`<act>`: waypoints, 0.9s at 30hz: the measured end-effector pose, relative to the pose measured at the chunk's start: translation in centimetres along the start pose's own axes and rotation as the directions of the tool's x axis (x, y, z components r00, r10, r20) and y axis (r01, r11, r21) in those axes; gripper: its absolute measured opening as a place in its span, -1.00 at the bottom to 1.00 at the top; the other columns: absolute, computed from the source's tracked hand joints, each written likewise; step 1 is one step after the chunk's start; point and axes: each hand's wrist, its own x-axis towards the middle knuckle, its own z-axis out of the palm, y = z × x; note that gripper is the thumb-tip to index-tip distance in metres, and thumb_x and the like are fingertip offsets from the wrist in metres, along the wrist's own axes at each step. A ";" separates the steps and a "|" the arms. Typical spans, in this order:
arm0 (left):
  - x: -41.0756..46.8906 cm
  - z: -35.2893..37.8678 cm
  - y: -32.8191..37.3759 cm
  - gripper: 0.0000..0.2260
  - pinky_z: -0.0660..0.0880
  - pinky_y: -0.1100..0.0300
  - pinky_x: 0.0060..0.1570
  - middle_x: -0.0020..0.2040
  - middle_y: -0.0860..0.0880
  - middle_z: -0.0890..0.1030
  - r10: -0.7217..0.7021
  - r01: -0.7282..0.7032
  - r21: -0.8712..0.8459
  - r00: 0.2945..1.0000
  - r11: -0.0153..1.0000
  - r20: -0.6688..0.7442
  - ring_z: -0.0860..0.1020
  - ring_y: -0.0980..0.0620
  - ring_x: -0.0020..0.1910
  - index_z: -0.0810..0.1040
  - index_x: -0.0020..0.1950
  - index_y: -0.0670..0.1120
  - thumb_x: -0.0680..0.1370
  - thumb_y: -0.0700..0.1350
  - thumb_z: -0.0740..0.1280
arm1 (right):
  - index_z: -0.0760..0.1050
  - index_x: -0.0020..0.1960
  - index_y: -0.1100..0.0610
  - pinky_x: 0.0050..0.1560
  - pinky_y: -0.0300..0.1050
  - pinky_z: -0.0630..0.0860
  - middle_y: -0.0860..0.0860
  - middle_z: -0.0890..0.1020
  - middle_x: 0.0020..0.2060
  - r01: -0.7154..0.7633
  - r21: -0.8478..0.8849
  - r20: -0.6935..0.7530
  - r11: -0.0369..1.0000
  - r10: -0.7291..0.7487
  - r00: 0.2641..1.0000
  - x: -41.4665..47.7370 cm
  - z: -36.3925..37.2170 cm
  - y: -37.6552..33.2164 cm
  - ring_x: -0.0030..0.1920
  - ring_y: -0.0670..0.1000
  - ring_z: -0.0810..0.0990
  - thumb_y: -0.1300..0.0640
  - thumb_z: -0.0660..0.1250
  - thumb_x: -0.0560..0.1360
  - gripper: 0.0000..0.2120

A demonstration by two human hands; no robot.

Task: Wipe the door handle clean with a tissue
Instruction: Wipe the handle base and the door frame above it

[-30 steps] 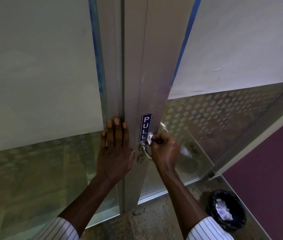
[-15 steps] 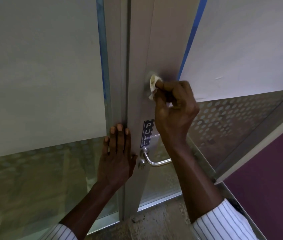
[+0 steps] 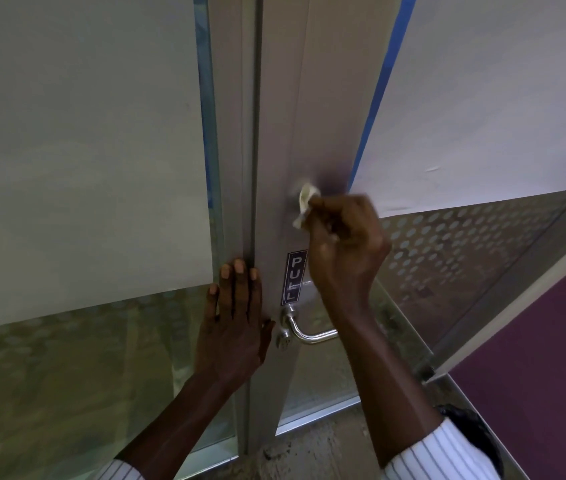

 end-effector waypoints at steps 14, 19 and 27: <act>-0.5 0.9 -0.1 0.11 -0.34 -0.17 0.78 0.80 -0.33 -0.18 -0.003 0.003 0.006 1.000 1.000 0.023 -0.23 -0.30 0.82 -0.13 0.80 -0.25 0.51 0.21 0.42 | 0.61 -0.18 0.28 -0.30 0.15 0.54 0.13 0.59 -0.17 0.098 -0.200 0.243 0.975 -0.048 0.969 -7.0 -0.2 3.6 -0.23 0.15 0.58 0.58 0.37 0.38 -0.77; -0.5 1.3 0.0 0.10 -0.34 -0.18 0.78 0.80 -0.33 -0.18 -0.010 0.010 -0.004 1.000 1.000 0.029 -0.23 -0.32 0.81 -0.14 0.80 -0.26 0.51 0.21 0.40 | 0.70 -0.09 0.25 -0.29 0.11 0.60 0.12 0.66 -0.14 -0.019 -0.205 0.160 0.979 0.052 0.986 -5.0 -1.1 2.8 -0.20 0.09 0.64 0.50 0.47 0.48 -0.81; -0.5 1.0 -0.2 0.09 -0.34 -0.18 0.77 0.80 -0.34 -0.19 -0.002 0.001 0.016 1.000 1.000 0.018 -0.24 -0.32 0.81 -0.14 0.80 -0.26 0.52 0.20 0.40 | 0.69 -0.09 0.37 -0.20 -0.12 0.60 0.25 0.66 -0.12 0.211 -0.115 -0.084 0.971 -0.221 0.972 5.6 -0.1 -2.0 -0.14 0.11 0.66 0.50 0.47 0.51 -0.92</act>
